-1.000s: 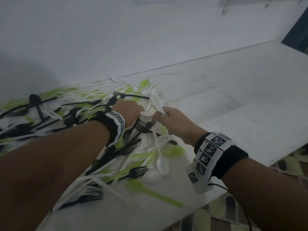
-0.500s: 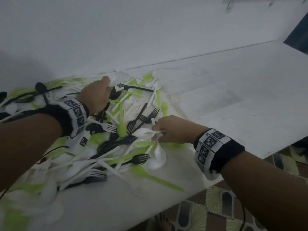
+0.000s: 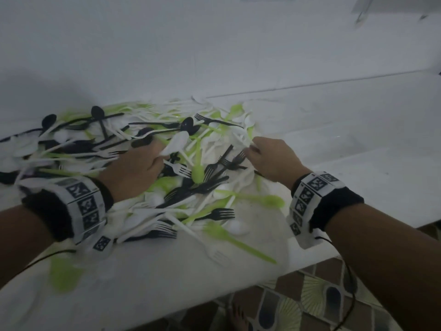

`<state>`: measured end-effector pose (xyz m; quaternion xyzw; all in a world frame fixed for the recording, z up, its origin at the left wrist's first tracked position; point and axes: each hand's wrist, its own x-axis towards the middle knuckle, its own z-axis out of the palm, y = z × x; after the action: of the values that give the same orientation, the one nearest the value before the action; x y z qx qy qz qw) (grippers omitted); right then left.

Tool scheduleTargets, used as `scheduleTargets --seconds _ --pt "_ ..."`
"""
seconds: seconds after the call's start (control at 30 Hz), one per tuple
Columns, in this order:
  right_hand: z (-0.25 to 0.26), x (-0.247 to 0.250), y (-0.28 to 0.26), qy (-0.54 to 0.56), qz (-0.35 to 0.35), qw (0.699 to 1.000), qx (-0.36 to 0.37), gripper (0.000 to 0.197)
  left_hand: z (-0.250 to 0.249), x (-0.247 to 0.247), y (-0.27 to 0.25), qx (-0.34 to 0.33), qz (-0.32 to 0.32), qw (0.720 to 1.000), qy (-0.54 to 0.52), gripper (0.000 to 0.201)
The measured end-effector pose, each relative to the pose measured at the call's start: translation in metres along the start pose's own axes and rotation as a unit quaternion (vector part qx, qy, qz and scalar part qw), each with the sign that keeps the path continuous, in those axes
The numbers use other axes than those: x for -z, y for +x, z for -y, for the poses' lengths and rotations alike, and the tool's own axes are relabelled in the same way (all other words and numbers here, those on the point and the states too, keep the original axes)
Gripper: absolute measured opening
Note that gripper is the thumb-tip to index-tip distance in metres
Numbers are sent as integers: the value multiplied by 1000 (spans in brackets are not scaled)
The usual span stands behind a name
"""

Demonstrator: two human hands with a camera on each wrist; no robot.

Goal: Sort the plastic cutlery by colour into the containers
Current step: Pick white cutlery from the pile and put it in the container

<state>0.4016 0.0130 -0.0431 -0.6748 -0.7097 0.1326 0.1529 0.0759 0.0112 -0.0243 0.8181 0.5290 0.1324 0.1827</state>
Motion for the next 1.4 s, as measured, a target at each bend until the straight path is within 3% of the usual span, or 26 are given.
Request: scheduleTargets --seconds 0.13,0.2,0.27,0.43,0.73,0.83,0.97,1.17,1.4 --pt "-3 -5 -16 27 95 994 50 14 -28 -15 -23 -40 44 998 6 17" --pt "-4 -11 -22 4 128 989 68 29 -35 -23 -27 -63 60 996 19 24" --pt "-2 -15 -25 -29 125 989 73 38 -39 -29 -28 -95 78 991 60 30" --pt "0 -17 -21 -49 90 994 40 25 -57 -37 -28 -158 97 976 117 22" --pt "-12 6 7 -4 1 999 -48 31 -96 -70 3 -127 81 975 164 28" --pt "-13 6 3 30 15 995 -93 40 -107 -85 15 -102 124 970 180 31" --pt "-19 5 -6 119 36 981 -148 45 -108 -91 29 -71 120 977 160 28" --pt "-19 4 -19 150 27 976 -155 47 -105 -81 37 -38 121 986 109 18" --pt "-19 2 -21 241 -46 952 -183 32 -106 -61 45 4 136 990 29 48"
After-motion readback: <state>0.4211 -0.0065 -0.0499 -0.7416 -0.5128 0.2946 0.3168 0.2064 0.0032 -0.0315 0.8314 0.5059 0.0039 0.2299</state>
